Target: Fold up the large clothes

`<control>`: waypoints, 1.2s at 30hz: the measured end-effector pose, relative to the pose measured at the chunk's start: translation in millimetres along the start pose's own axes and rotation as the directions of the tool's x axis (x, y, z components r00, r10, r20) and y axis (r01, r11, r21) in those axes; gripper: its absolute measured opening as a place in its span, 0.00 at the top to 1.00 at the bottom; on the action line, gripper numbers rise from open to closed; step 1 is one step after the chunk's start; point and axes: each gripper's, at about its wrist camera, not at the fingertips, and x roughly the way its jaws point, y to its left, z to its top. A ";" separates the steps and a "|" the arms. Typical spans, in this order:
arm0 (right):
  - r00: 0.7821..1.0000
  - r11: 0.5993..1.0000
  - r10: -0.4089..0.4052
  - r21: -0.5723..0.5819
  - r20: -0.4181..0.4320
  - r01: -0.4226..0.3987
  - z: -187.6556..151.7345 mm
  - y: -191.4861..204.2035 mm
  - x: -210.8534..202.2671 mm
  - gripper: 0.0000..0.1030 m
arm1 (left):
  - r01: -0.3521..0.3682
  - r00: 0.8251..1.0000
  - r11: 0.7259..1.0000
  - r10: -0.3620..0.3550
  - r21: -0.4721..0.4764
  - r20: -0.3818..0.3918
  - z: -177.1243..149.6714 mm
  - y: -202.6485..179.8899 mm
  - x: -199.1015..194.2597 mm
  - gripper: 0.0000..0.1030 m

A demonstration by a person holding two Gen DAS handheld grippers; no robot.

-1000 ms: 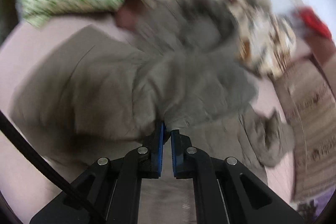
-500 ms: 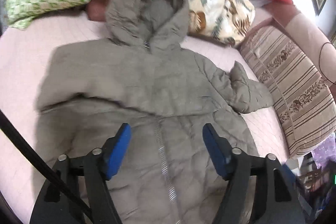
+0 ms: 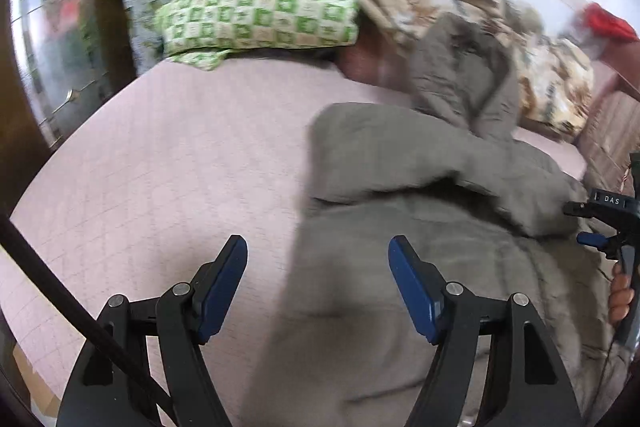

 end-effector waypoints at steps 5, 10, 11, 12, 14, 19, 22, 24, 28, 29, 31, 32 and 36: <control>0.995 1.000 0.002 0.027 -0.096 0.000 26.0 14.5 33.8 0.78 | -0.011 0.999 0.997 0.007 -0.075 -0.050 7.6 29.5 12.1 0.30; 0.962 0.960 -0.273 -0.055 0.018 0.274 61.0 19.0 26.2 0.79 | -0.026 0.994 0.990 0.011 -0.140 -0.112 11.0 45.6 20.7 0.30; 0.936 0.931 -0.350 -0.094 0.041 0.353 66.0 22.0 30.4 0.78 | -0.022 0.993 0.988 0.003 -0.154 -0.121 11.2 48.9 21.6 0.30; 0.911 0.900 -0.409 -0.140 0.058 0.413 67.4 26.2 34.2 0.77 | -0.018 0.992 0.985 -0.003 -0.170 -0.126 11.2 52.4 21.0 0.30; 0.843 0.818 -0.525 -0.205 0.119 0.538 65.0 36.8 36.9 0.72 | -0.014 0.993 0.982 -0.009 -0.188 -0.121 11.4 56.7 17.8 0.30; 0.786 0.764 -0.543 -0.213 0.297 0.608 45.6 61.1 -4.5 0.42 | -0.025 0.994 0.982 0.005 -0.189 -0.107 13.3 62.9 10.1 0.30; 0.779 0.741 -0.517 -0.270 0.355 0.615 24.4 74.5 -22.9 0.41 | -0.024 0.995 0.982 0.005 -0.187 -0.104 13.6 62.5 7.7 0.30; 0.800 0.738 -0.490 -0.325 0.346 0.592 3.6 76.4 -34.3 0.41 | -0.033 0.996 0.984 0.017 -0.177 -0.091 12.8 62.1 3.2 0.30; 0.803 0.734 -0.495 -0.335 0.331 0.591 -35.5 58.2 -53.6 0.40 | -0.026 0.997 0.988 0.014 -0.152 -0.082 9.9 55.1 -1.3 0.30; 0.811 0.744 -0.492 -0.332 0.317 0.580 -46.1 55.3 -58.8 0.40 | -0.026 0.996 0.989 0.014 -0.147 -0.084 8.5 52.6 -1.2 0.30; 0.824 0.764 -0.485 -0.316 0.293 0.562 -66.9 41.6 -72.5 0.40 | -0.027 0.996 0.991 0.015 -0.133 -0.084 2.8 45.0 -2.0 0.30; 0.827 0.772 -0.481 -0.307 0.289 0.556 -76.5 32.1 -79.5 0.40 | -0.029 0.997 0.991 0.018 -0.129 -0.080 -1.1 40.7 -3.8 0.30; 0.817 0.770 -0.491 -0.287 0.304 0.570 -107.8 -5.3 -113.4 0.39 | -0.023 0.999 0.996 0.018 -0.089 -0.051 -18.4 20.1 -20.7 0.30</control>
